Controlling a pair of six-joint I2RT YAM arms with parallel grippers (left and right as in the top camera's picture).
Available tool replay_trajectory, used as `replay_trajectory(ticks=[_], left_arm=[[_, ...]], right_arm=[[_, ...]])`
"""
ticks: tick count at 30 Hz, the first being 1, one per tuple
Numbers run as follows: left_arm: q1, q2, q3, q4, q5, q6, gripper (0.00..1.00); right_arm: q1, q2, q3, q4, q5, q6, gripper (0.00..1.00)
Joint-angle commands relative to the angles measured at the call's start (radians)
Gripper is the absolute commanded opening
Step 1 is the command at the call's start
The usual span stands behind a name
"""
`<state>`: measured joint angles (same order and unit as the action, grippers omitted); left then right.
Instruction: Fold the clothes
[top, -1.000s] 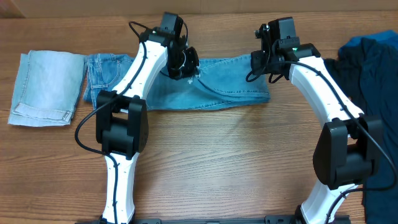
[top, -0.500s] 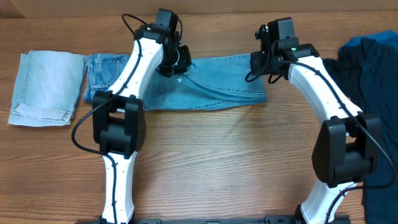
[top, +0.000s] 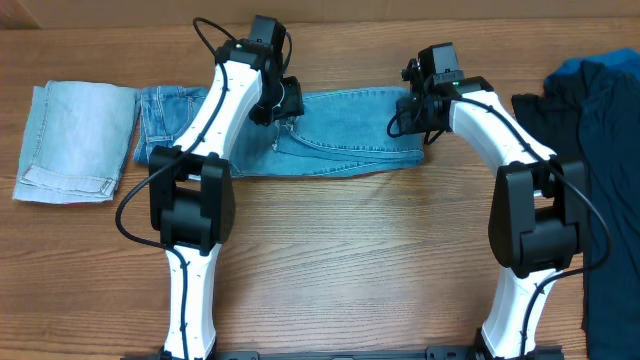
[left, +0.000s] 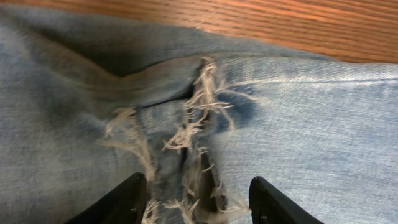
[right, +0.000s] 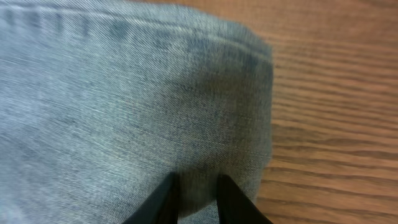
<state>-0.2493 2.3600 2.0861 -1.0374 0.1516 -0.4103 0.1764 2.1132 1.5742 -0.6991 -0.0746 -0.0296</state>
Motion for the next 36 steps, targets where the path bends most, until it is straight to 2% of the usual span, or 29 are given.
replay_trajectory(ticks=[1, 4, 7, 11, 14, 18, 23, 24, 26, 36], left_arm=[[-0.009, -0.023, 0.026, 0.022, -0.02, 0.015, 0.58], [-0.009, -0.023, 0.052, 0.024, -0.017, 0.045, 0.54], [-0.012, -0.023, 0.163, 0.022, 0.021, 0.097, 0.52], [-0.041, -0.023, 0.192, 0.076, 0.044, 0.097, 0.5], [-0.067, -0.022, 0.139, 0.126, 0.043, 0.098, 0.47], [-0.101, -0.016, 0.035, 0.215, 0.038, 0.103, 0.39], [-0.116, -0.009, -0.057, 0.261, -0.063, 0.105, 0.36], [-0.116, -0.008, -0.069, 0.263, -0.095, 0.105, 0.36], [-0.116, -0.008, -0.093, 0.273, -0.135, 0.106, 0.36], [-0.116, 0.003, -0.228, 0.411, -0.145, 0.126, 0.36]], right_arm=[[-0.002, 0.081, -0.004, -0.013, -0.017, -0.003, 0.24], [-0.002, 0.136, -0.004, -0.012, -0.026, -0.003, 0.23], [-0.002, 0.182, -0.004, -0.013, -0.044, -0.003, 0.23], [-0.002, 0.185, -0.004, -0.013, -0.062, -0.003, 0.23], [-0.002, 0.183, -0.002, -0.015, -0.062, -0.003, 0.23], [-0.002, 0.15, 0.043, -0.076, -0.079, -0.003, 0.25], [-0.002, 0.047, 0.105, -0.108, -0.077, 0.011, 0.35], [-0.003, 0.028, 0.106, -0.113, -0.077, 0.033, 0.42], [-0.007, 0.024, 0.105, -0.137, -0.077, 0.051, 0.43], [-0.008, 0.027, -0.1, -0.164, -0.077, 0.061, 0.42]])
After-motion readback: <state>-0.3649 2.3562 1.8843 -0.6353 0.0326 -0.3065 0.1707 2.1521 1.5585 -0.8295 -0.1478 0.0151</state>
